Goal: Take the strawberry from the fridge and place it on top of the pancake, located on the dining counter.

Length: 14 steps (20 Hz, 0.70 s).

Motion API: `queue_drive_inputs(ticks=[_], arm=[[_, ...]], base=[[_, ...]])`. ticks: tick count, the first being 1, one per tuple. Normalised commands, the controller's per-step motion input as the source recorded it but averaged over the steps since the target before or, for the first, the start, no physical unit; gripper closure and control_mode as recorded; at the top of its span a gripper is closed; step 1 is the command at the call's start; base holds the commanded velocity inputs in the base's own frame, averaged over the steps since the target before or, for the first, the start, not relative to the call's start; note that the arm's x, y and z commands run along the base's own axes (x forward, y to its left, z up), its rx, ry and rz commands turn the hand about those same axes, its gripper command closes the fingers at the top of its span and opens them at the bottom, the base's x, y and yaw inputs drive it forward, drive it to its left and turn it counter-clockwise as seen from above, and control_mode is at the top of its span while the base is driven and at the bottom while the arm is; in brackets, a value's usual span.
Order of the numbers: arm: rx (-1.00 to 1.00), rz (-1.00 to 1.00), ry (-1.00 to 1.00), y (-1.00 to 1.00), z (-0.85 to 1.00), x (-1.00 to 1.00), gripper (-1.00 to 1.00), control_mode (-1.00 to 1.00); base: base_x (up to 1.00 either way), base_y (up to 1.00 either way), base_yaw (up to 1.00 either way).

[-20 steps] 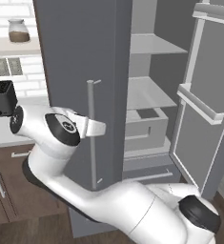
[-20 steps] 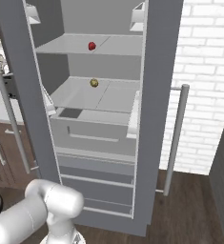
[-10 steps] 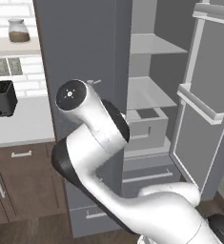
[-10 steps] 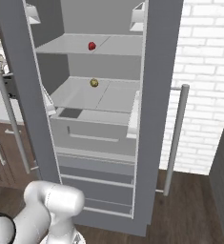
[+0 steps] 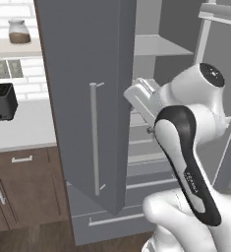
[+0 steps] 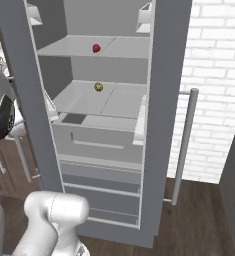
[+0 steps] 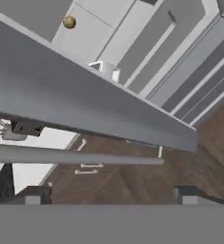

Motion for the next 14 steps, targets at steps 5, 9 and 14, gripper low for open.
queue_drive_inputs(ticks=[5,9,14], arm=[[0.53,0.25,0.09,-0.52,0.23,0.44,-1.00,-1.00],[0.21,0.06,0.23,-0.29,0.11,0.40,-1.00,-1.00],[0.04,0.00,0.13,-0.02,0.00,0.64,-1.00,-1.00]], base=[[0.00,0.00,0.00],[0.00,0.00,0.00],[0.00,0.00,0.00]])
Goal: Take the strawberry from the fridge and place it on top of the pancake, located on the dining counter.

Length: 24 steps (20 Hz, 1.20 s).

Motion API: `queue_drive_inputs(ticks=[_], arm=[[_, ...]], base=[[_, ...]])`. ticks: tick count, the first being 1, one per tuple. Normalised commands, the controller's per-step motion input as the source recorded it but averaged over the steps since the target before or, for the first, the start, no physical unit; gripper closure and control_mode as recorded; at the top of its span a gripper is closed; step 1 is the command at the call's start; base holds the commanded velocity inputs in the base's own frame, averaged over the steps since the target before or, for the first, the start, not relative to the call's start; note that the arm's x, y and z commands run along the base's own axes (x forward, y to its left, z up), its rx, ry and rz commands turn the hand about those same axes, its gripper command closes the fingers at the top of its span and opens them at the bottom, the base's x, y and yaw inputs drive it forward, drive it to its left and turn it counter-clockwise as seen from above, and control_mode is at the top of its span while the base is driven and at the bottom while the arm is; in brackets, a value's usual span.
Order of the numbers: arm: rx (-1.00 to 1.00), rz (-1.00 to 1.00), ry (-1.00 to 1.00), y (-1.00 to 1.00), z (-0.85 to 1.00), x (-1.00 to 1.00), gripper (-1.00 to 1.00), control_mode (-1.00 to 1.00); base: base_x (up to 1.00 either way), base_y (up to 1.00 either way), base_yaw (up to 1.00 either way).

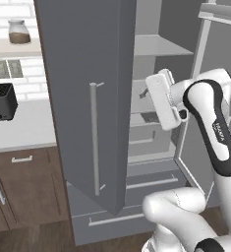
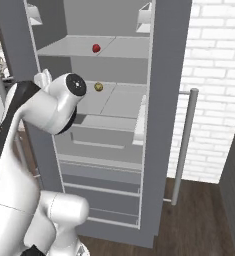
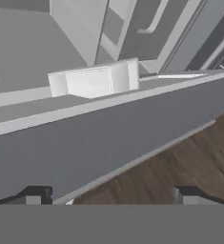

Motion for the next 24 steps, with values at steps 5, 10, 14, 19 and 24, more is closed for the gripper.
queue_drive_inputs(ticks=[5,10,14,19,24], arm=[[0.00,0.00,0.11,0.00,-0.08,0.62,-1.00,-1.00],[0.02,0.01,0.13,0.00,-0.45,0.48,-1.00,-1.00],[0.06,0.02,0.06,0.00,-0.52,0.40,-1.00,-1.00],[0.01,0.01,0.00,-0.04,-0.13,0.35,-1.00,-1.00],[0.00,0.04,0.00,-0.03,-0.06,0.21,-1.00,-1.00]], base=[[0.00,0.00,0.00],[0.00,0.00,0.00],[0.00,0.00,0.00],[0.00,0.00,0.00],[0.00,0.00,0.00]])
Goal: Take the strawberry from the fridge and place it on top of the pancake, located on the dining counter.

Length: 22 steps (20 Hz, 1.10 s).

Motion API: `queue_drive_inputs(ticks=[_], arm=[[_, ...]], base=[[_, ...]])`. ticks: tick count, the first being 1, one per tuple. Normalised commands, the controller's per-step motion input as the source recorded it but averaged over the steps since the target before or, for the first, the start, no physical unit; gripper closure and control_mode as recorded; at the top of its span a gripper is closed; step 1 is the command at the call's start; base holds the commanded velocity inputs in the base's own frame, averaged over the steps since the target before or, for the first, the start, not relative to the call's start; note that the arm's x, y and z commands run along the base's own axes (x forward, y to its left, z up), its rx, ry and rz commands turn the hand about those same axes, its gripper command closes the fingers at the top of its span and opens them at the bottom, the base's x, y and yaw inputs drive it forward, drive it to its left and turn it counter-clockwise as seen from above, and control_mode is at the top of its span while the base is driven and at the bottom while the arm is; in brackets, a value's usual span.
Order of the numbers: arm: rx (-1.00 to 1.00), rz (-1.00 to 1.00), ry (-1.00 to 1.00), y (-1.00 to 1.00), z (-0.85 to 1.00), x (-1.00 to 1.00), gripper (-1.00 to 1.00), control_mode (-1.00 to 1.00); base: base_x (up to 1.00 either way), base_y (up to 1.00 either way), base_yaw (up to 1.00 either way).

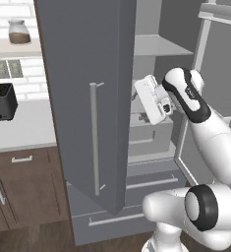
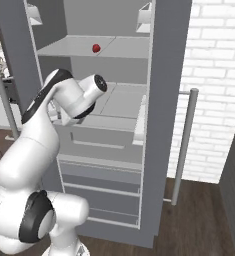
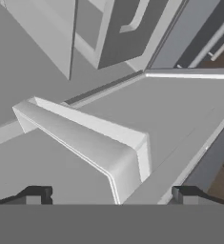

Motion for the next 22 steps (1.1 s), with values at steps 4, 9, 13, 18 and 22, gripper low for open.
queue_drive_inputs(ticks=[4,9,13,18,22], arm=[[0.02,0.04,0.00,0.01,-0.23,0.14,-1.00,-1.00],[0.00,0.02,-0.03,0.00,-0.15,0.13,-1.00,-1.00],[0.00,0.07,-0.01,0.10,-0.06,0.02,-1.00,-1.00],[0.00,0.05,0.00,0.28,-0.06,0.00,-1.00,-1.00],[0.00,0.01,0.00,0.26,-0.01,0.00,-1.00,-1.00]], base=[[0.00,0.00,0.00],[0.00,0.00,0.00],[0.00,0.00,0.00],[0.00,0.00,0.00],[0.00,0.00,0.00]])
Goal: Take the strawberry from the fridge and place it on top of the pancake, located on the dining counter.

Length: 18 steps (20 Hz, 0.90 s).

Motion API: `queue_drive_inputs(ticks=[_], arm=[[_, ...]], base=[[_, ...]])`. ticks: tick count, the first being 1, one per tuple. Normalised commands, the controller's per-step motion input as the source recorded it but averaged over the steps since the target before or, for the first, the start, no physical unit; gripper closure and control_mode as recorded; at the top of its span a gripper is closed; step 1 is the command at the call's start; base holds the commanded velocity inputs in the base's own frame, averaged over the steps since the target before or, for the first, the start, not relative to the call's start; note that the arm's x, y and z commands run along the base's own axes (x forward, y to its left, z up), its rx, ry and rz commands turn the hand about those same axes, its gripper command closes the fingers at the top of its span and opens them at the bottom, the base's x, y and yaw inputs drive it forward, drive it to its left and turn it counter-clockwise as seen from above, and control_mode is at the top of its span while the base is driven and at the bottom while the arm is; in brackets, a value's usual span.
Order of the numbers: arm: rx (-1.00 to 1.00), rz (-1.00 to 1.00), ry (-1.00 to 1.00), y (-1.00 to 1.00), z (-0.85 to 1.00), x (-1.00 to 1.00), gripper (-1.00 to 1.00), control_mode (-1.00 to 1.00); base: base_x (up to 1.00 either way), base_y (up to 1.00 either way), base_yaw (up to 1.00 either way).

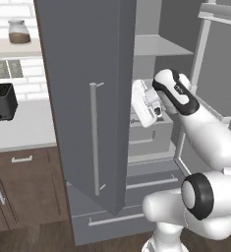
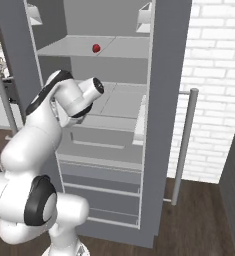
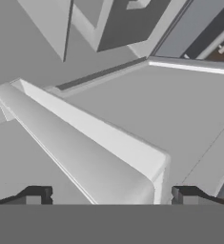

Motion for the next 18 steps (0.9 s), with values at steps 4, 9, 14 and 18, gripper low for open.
queue_drive_inputs(ticks=[4,9,14,18], arm=[[0.00,0.02,0.00,0.35,-0.09,-0.10,-1.00,-1.00],[0.00,0.04,0.00,0.45,-0.10,-0.25,-1.00,-1.00],[0.00,0.04,0.00,0.54,-0.03,-0.35,-1.00,-1.00],[0.00,0.03,0.00,0.58,0.00,-0.39,-1.00,-1.00]], base=[[0.00,0.00,0.00],[0.00,0.00,0.00],[0.00,0.00,0.00],[0.00,0.00,0.00]])
